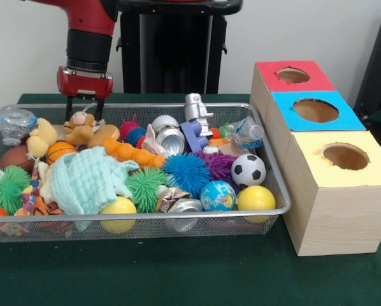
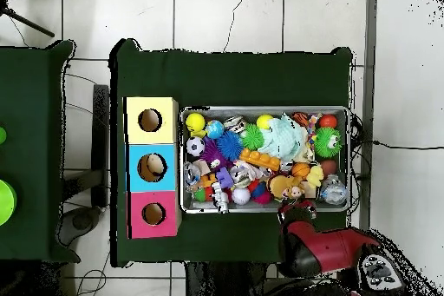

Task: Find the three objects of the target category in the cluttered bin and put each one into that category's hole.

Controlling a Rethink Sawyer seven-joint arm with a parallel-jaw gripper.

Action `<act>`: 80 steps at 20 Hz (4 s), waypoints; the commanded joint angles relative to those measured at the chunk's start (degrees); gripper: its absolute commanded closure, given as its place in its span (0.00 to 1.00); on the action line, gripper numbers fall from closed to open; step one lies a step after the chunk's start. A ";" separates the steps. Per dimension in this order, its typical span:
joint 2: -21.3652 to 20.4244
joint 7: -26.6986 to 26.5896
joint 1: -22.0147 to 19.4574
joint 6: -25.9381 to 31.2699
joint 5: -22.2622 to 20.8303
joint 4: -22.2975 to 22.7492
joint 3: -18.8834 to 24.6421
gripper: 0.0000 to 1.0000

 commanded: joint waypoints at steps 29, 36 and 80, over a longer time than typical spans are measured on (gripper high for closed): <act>9.86 7.75 5.68 11.50 11.50 5.79 12.40 1.00; -1.92 3.26 6.48 22.28 14.79 11.09 15.62 1.00; -9.99 -15.93 -10.52 46.56 9.89 3.12 32.63 1.00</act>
